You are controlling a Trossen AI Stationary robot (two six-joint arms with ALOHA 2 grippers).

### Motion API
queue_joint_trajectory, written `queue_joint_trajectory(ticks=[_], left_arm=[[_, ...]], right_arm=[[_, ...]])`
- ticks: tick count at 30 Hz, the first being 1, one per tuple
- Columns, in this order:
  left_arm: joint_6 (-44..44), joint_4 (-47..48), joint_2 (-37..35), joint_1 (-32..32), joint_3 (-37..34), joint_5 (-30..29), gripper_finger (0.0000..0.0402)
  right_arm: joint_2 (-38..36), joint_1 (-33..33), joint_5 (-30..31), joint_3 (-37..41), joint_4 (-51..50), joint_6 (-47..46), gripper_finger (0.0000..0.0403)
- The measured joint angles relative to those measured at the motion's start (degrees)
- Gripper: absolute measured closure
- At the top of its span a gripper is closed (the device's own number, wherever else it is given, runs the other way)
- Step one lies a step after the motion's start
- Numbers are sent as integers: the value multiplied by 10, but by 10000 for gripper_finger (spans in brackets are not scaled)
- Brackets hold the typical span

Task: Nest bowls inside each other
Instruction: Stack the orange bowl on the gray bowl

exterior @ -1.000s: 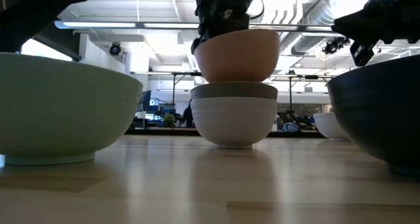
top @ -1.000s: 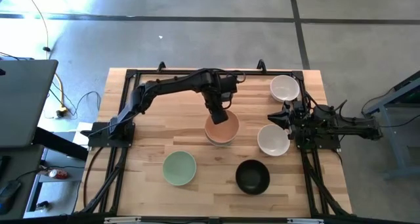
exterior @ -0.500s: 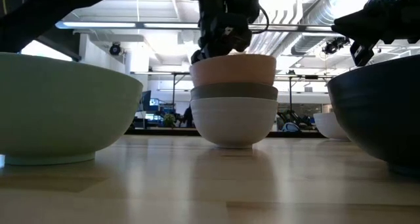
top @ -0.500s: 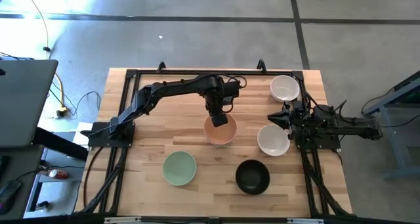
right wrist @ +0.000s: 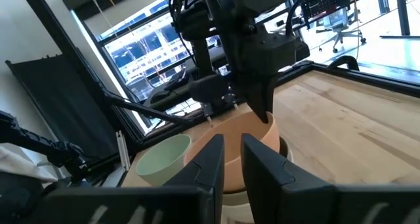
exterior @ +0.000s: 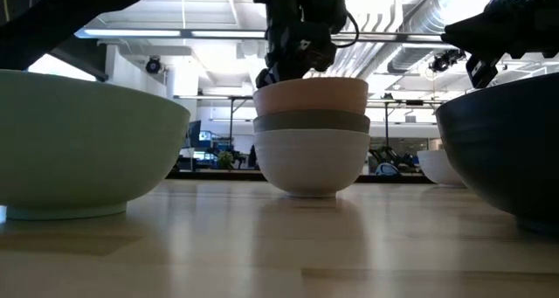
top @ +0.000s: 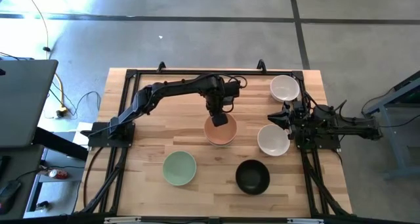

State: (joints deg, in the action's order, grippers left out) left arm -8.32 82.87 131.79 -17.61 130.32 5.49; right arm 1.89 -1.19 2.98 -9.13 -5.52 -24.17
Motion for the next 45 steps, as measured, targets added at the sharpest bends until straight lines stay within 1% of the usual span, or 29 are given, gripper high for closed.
queue_joint_trajectory(ticks=[13,17,20,30,35,37,38,41,42,45], left_arm=[[6,-4,7,-1,-5,-7,401],[6,-4,7,-1,-6,-16,399],[6,-2,7,-1,-6,-17,385],[11,-7,7,-1,-6,-18,317],[37,-15,7,-1,-6,-19,293],[46,-21,7,-1,-6,-14,303],[49,-23,7,-3,-6,-8,316],[53,-23,6,-9,-6,14,377],[56,-23,7,-11,-6,19,388],[56,-22,6,-15,-6,24,394]], right_arm=[[0,0,0,0,1,-4,359],[0,0,0,0,1,-4,359],[0,0,0,0,1,-4,359],[0,0,0,0,0,-4,359],[0,0,0,0,0,-4,359],[0,0,0,0,0,-4,359],[0,0,0,0,0,-4,359],[0,0,0,0,0,-4,359],[0,0,0,0,0,-4,359],[0,0,0,0,0,-4,359]])
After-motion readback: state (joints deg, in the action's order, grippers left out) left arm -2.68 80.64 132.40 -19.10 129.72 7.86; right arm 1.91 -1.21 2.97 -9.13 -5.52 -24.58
